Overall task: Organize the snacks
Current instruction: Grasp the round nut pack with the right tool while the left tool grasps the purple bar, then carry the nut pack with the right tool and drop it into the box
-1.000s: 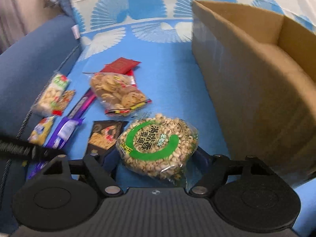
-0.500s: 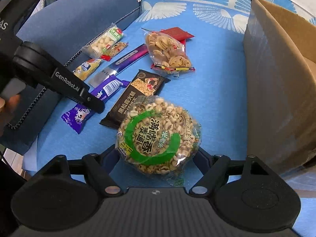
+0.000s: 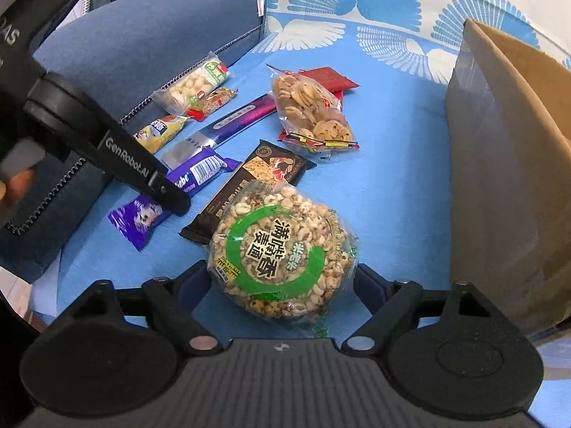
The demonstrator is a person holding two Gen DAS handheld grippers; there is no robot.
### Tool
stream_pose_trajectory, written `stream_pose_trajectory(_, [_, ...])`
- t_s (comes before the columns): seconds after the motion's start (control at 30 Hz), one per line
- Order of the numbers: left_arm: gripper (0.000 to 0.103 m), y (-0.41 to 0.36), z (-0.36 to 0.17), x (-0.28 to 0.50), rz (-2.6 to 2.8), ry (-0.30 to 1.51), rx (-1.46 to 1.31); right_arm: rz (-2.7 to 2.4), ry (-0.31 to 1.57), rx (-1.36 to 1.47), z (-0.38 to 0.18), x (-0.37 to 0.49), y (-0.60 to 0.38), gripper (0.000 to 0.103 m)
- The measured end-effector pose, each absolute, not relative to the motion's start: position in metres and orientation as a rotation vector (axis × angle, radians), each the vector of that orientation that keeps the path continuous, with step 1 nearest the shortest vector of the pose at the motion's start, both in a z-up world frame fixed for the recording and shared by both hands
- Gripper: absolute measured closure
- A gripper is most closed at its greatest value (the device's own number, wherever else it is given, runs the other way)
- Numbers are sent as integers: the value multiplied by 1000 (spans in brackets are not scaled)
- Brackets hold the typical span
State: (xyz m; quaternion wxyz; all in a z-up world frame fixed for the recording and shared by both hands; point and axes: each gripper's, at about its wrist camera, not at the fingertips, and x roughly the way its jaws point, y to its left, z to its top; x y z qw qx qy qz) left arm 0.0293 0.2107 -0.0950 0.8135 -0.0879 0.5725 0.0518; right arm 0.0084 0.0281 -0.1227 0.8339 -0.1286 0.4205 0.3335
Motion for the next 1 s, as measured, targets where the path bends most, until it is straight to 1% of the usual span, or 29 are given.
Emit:
stream_pose_trajectory(0.03, [84, 211, -93, 29, 110, 1213, -190, 706, 881, -276, -122, 7, 28, 21])
stream_pose_trajectory(0.07, [84, 211, -91, 28, 110, 1205, -194, 706, 871, -282, -121, 6, 28, 27])
stream_pose_trajectory(0.17, [84, 212, -83, 27, 105, 1161, -216, 708, 841, -285, -116, 3, 26, 29])
stream_pose_trajectory(0.43, [84, 212, -68, 31, 110, 1071, -255, 717, 743, -256, -99, -2, 15, 30])
stream_pose_trajectory(0.7, [84, 214, -46, 32, 149, 933, -267, 750, 621, -220, -78, -9, 0, 31])
stream_pose_trajectory(1.0, [84, 207, -13, 28, 175, 741, -262, 784, 498, -116, -31, -7, -24, 31])
